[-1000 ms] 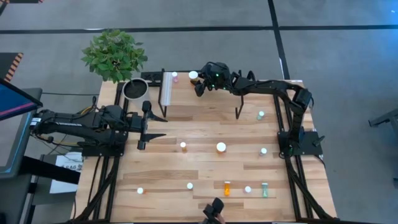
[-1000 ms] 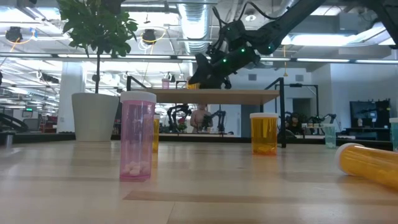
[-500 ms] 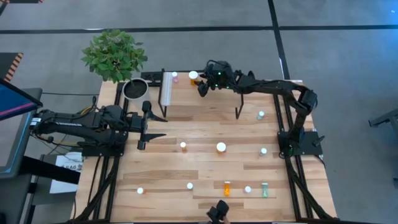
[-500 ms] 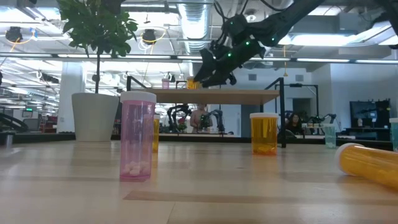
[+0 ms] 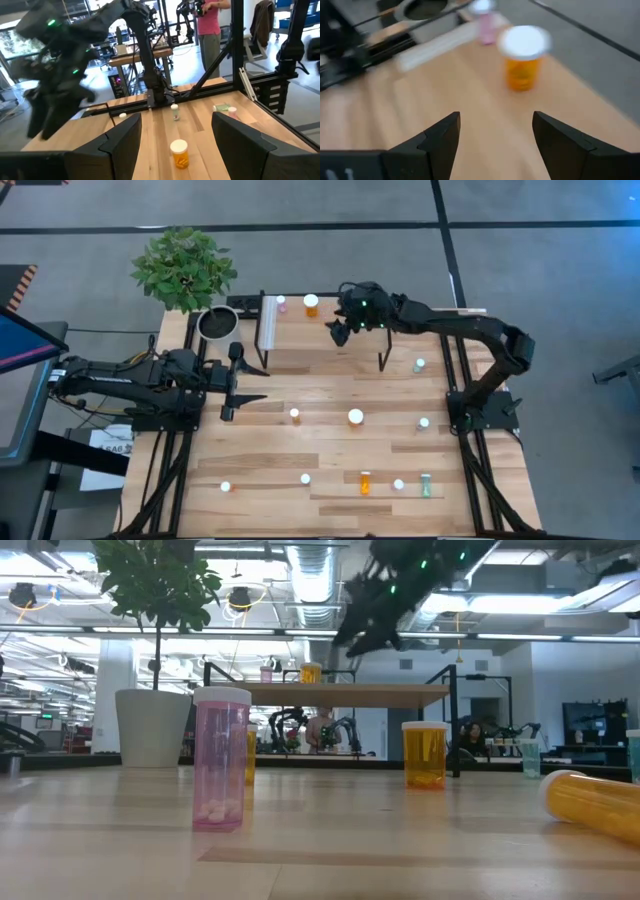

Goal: Pick and place medicine bottles onto shelf by color
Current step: Put the left pink pill bottle on the shelf aligned with the other pink bottle

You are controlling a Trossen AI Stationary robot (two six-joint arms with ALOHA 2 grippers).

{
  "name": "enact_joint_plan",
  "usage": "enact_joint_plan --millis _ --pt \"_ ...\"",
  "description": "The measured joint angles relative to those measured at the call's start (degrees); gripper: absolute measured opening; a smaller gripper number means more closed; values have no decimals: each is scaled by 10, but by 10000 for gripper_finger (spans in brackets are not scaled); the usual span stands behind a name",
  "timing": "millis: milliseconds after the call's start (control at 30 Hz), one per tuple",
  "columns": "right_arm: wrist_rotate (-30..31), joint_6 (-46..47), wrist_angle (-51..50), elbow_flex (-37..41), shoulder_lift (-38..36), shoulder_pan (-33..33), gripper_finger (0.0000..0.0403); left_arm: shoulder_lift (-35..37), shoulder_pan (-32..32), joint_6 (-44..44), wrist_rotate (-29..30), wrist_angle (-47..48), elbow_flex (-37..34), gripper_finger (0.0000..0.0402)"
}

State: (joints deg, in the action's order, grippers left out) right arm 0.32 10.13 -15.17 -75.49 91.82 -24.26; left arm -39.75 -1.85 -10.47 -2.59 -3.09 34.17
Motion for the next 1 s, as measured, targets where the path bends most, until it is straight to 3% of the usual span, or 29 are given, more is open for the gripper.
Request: enact_joint_plan --millis 333,500,700,1000 --pt "137 28 -11 64 -87 177 272 -2 0 7 0 -1 0 231" --pt "238 73 4 120 -121 270 272 -29 0 20 -1 -20 0 231" --pt "317 106 110 198 -142 369 272 -84 0 42 -1 -38 0 231" --pt "391 95 205 235 -116 464 272 -159 0 117 -6 -39 0 231"
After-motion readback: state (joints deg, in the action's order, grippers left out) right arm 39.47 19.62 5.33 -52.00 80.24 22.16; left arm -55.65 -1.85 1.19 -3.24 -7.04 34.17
